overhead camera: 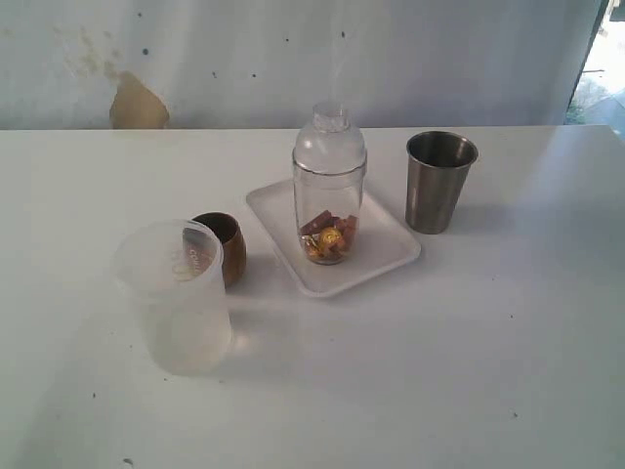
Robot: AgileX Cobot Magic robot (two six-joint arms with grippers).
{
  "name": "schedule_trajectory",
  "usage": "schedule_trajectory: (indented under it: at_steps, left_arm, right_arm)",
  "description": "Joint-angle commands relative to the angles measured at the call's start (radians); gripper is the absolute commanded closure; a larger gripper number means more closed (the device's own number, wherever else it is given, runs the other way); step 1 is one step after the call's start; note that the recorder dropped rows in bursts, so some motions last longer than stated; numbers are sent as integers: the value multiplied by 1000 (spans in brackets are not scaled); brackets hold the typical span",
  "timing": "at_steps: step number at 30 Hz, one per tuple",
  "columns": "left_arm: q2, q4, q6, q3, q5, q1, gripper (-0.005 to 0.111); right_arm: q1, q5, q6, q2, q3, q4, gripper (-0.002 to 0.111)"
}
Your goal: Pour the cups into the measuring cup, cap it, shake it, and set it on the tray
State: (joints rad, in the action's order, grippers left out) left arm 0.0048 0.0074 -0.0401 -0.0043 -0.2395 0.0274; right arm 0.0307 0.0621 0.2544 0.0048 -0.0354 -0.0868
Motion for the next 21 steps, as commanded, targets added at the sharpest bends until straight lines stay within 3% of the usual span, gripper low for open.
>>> schedule_trajectory:
  at_steps: [1, 9, 21]
  left_arm:
    - [-5, 2, -4, 4, 8, 1, 107]
    - [-5, 2, -4, 4, 8, 1, 107]
    - [-5, 2, -4, 4, 8, 1, 107]
  right_arm:
    - [-4, 76, 0, -5, 35, 13, 108]
    - [-10, 259, -64, -5, 35, 55, 108]
    - [-10, 284, -128, -5, 35, 61, 108]
